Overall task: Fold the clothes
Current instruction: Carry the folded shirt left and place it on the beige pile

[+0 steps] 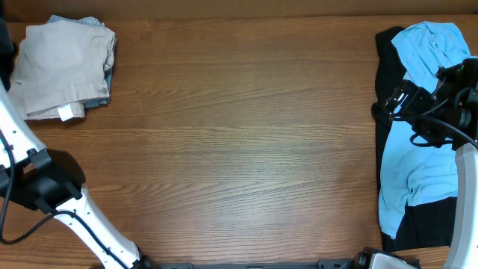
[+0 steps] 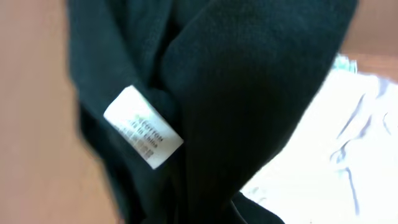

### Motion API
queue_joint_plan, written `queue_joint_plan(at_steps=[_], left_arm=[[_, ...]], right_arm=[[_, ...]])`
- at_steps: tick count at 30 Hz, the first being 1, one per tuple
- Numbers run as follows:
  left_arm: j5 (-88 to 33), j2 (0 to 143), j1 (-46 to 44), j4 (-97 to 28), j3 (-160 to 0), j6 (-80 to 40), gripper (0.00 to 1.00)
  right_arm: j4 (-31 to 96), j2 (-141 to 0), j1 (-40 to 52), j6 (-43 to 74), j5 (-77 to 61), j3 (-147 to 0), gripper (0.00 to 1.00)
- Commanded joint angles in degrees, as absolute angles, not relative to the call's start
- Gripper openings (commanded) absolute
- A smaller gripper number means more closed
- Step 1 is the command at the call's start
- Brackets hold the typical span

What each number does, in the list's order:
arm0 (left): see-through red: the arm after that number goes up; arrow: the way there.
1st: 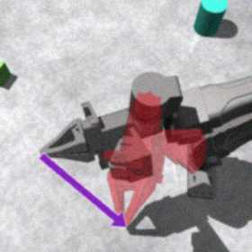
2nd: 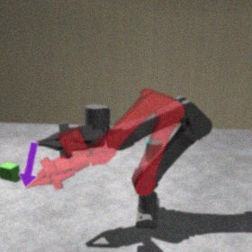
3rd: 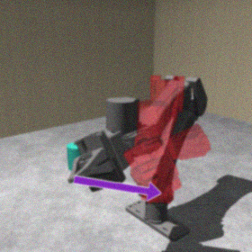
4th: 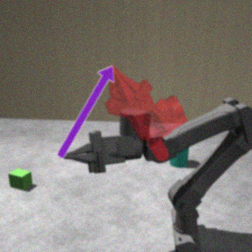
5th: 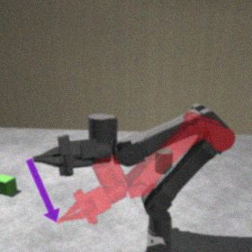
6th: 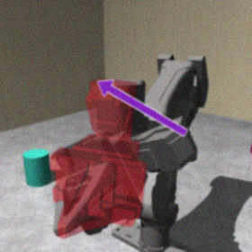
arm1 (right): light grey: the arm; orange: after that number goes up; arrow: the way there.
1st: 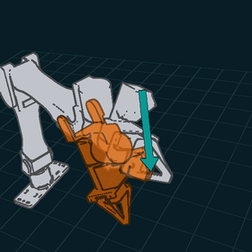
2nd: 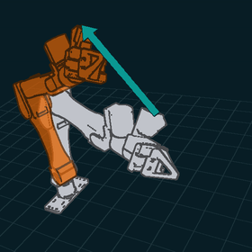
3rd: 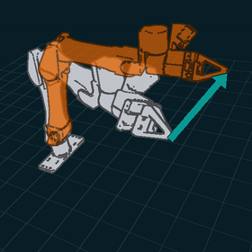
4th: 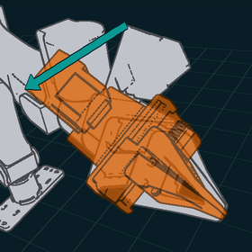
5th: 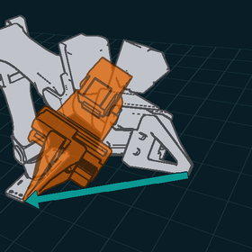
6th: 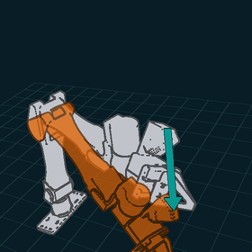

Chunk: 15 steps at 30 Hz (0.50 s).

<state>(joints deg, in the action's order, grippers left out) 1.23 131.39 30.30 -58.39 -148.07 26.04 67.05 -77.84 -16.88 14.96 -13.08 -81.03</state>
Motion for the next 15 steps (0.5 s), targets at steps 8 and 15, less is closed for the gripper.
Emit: queue_joint_plan(at_steps=[8, 15], left_arm=[[15.42, 132.16, 25.43, -44.69, -133.49, 38.59, 0.04], [17.74, 132.2, 26.09, -43.03, -138.43, 34.28, 0.04]], right_arm=[[65.17, -78.02, -16.95, 14.52, -12.01, -81.6, 1.0], [64.38, -79.68, -16.95, 14.52, -12.03, -81.6, 1.0]])
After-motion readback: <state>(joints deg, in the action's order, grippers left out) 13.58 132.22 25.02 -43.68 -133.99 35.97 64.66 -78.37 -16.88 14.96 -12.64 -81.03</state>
